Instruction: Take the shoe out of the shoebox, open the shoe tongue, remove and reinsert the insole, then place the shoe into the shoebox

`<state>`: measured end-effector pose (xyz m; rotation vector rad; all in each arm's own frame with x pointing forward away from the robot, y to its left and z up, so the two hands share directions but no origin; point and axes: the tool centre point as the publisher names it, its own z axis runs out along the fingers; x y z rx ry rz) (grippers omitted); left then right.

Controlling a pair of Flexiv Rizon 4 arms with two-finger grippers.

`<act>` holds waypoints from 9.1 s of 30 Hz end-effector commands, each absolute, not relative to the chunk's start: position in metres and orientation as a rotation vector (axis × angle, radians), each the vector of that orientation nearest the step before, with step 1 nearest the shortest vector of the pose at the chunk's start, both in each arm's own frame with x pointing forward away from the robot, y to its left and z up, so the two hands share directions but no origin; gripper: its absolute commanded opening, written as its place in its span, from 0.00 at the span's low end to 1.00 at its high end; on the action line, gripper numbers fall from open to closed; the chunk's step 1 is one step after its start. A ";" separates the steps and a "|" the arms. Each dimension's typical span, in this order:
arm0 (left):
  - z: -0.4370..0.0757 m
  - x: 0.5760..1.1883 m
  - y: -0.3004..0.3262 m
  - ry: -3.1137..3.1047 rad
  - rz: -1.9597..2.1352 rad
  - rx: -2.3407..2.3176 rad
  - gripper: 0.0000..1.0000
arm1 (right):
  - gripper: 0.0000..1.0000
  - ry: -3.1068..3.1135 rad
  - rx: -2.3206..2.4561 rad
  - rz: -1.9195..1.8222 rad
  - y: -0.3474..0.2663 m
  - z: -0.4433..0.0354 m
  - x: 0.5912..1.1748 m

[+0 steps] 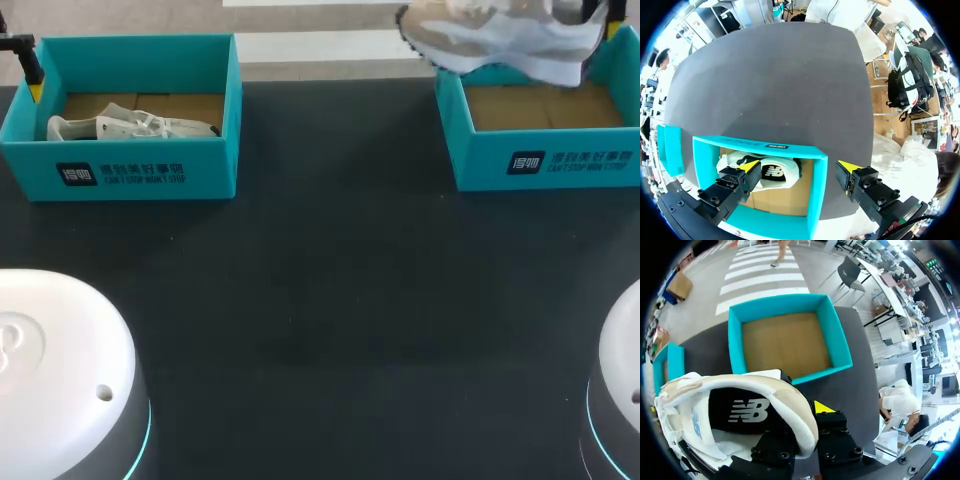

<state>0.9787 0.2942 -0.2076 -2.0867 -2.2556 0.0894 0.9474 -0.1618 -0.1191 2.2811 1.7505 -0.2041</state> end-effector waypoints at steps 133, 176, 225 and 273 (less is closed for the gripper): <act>-0.207 0.978 0.294 -2.255 0.084 -2.087 1.00 | 1.00 1.871 2.051 0.030 0.068 -0.264 0.716; -0.207 0.978 0.294 -2.255 0.084 -2.087 1.00 | 1.00 2.942 0.031 0.531 0.055 -0.209 0.710; -0.207 0.978 0.294 -2.255 0.084 -2.087 1.00 | 1.00 2.639 -0.099 1.485 -0.023 -0.330 0.732; -0.207 0.978 0.294 -2.255 0.084 -2.087 1.00 | 1.00 2.696 -0.099 1.428 0.044 -0.390 0.760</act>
